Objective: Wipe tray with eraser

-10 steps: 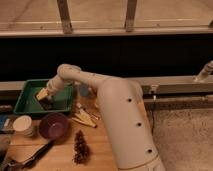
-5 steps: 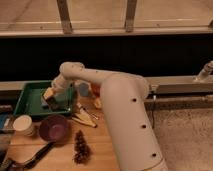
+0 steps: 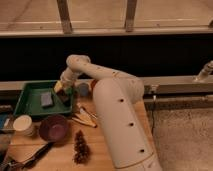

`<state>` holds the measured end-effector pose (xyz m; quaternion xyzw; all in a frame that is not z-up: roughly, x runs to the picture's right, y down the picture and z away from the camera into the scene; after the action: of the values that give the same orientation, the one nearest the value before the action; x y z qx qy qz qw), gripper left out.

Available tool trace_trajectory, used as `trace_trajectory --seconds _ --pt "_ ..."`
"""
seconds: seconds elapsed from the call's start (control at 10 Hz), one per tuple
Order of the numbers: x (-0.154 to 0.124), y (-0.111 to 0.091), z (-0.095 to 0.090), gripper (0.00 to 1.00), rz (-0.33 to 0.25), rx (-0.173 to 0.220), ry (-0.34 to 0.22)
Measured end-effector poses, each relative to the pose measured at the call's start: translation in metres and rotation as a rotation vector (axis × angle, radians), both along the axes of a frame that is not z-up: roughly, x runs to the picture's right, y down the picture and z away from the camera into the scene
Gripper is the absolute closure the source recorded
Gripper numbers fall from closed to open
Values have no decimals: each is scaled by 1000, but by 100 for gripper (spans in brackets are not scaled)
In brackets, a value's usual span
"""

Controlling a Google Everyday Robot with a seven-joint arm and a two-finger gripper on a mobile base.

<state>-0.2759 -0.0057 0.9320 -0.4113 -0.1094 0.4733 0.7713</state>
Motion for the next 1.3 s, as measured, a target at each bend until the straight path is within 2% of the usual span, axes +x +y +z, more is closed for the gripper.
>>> trace_trajectory --seconds 0.3,0.6,0.9,1.3 --pt "-17 -9 16 100 -20 3 -16" --pt "-39 -10 18 100 -28 2 -65" --pt "-40 -3 1 100 -15 12 -80" --pt "-5 25 -35 100 29 -3 -39"
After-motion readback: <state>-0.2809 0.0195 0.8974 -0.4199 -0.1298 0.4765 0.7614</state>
